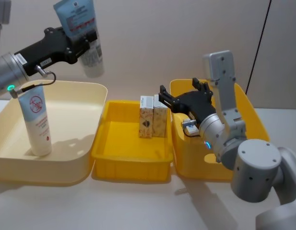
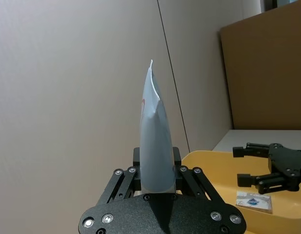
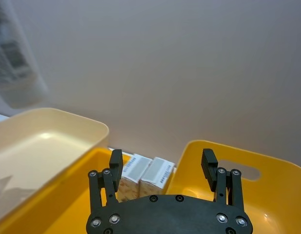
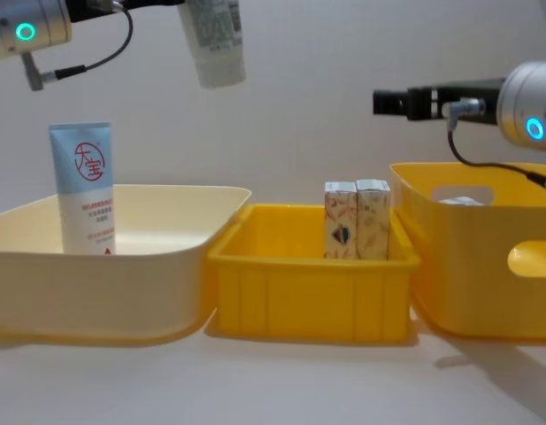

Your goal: Bimanual collaborative sorting of washing and personal care products

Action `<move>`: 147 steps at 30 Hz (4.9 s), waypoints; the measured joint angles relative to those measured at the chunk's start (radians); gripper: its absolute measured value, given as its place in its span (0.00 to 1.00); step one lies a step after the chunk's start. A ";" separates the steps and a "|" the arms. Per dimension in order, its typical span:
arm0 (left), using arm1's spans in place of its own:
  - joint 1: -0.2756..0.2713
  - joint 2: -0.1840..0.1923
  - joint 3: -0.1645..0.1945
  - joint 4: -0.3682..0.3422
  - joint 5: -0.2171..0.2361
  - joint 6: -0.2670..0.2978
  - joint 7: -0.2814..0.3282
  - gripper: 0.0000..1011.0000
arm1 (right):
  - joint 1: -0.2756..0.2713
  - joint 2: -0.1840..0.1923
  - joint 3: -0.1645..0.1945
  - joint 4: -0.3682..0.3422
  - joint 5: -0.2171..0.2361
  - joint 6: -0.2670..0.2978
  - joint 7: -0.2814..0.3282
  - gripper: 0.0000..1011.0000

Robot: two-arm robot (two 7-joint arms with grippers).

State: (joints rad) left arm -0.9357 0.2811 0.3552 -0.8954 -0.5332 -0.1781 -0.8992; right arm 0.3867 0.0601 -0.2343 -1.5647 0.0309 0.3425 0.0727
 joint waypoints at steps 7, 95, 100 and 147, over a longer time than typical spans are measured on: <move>-0.026 -0.014 0.018 0.053 -0.008 0.000 -0.027 0.31 | -0.008 0.012 0.005 -0.036 0.052 -0.034 0.078 0.99; -0.072 -0.046 0.113 0.198 -0.058 0.033 -0.079 0.31 | 0.229 -0.091 -0.117 0.334 0.074 -0.082 0.258 0.99; -0.073 -0.047 0.111 0.204 -0.058 0.030 -0.079 0.30 | 0.243 -0.101 -0.121 0.352 0.078 -0.092 0.254 0.99; -0.060 -0.047 0.094 0.204 -0.054 0.020 -0.063 0.30 | 0.307 -0.135 -0.164 0.467 0.011 -0.168 0.154 0.79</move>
State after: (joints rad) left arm -0.9952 0.2338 0.4492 -0.6916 -0.5876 -0.1579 -0.9625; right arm 0.6941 -0.0745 -0.3986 -1.0973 0.0414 0.1741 0.2270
